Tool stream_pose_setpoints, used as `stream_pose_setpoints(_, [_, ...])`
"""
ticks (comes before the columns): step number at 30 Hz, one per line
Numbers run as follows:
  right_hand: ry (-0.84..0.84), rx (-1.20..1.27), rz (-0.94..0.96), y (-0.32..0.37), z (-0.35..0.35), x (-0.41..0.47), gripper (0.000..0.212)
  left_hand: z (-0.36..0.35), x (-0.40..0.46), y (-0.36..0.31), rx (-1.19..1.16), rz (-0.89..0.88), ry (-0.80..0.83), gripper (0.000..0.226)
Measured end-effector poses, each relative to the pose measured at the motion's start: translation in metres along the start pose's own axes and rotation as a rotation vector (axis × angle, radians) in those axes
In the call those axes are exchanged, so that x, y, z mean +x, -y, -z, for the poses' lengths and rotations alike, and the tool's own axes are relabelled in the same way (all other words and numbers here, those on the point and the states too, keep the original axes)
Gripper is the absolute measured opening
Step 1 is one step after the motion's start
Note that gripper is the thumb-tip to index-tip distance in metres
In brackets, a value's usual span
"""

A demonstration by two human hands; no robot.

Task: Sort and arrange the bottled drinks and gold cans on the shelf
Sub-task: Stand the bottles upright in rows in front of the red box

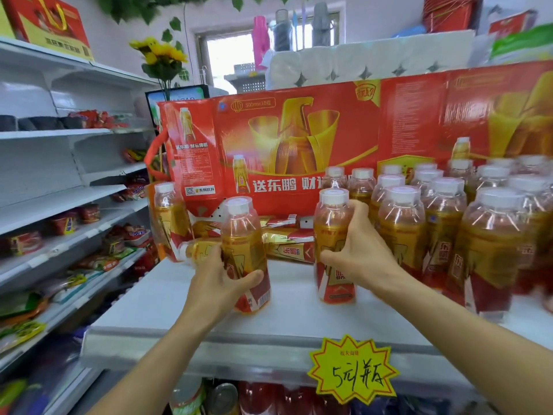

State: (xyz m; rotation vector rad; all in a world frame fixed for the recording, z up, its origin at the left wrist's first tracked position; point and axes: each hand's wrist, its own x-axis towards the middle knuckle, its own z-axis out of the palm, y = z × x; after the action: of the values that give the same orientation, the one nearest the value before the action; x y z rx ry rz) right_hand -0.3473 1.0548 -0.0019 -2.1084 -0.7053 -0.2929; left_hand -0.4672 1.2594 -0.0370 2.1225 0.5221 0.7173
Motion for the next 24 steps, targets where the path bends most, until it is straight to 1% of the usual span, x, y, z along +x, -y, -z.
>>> stream_pose_setpoints(3, [-0.051,-0.055,0.021,-0.001,-0.005,0.005,0.108,0.011,0.003,0.008,0.024,0.014,-0.026,0.059])
stream_pose_setpoints(5, [-0.071,-0.080,0.010,-0.002,-0.008,0.010,0.112,0.020,0.006,0.013,0.042,0.028,-0.048,0.060])
stream_pose_setpoints(8, [-0.113,-0.131,0.019,-0.004,-0.014,0.016,0.111,0.036,0.010,0.023,0.057,0.064,-0.092,0.059])
stream_pose_setpoints(11, [-0.207,-0.192,0.084,-0.006,-0.021,0.021,0.110,0.052,0.018,0.035,0.085,0.104,-0.149,0.061])
stream_pose_setpoints(14, [-0.262,-0.297,0.115,-0.010,-0.028,0.027,0.104,0.068,0.028,0.046,0.100,0.155,-0.190,0.062])
stream_pose_setpoints(16, [-0.342,-0.411,0.189,-0.010,-0.031,0.030,0.099,0.075,0.033,0.050,0.122,0.172,-0.202,0.060])
stream_pose_setpoints(18, [-0.394,-0.502,0.322,-0.005,-0.034,0.035,0.093,0.080,0.036,0.054,0.131,0.182,-0.204,0.061])
stream_pose_setpoints(19, [-0.382,-0.542,0.408,0.000,-0.037,0.037,0.090,0.080,0.037,0.054,0.132,0.182,-0.200,0.063])
stream_pose_setpoints(21, [-0.260,-0.619,0.519,0.011,-0.045,0.042,0.083,0.080,0.039,0.056,0.130,0.187,-0.192,0.066])
stream_pose_setpoints(22, [-0.154,-0.646,0.523,0.016,-0.051,0.045,0.079,0.079,0.039,0.056,0.131,0.187,-0.191,0.068])
stream_pose_setpoints(24, [0.057,-0.671,0.453,0.020,-0.068,0.057,0.077,0.079,0.039,0.057,0.130,0.180,-0.197,0.074])
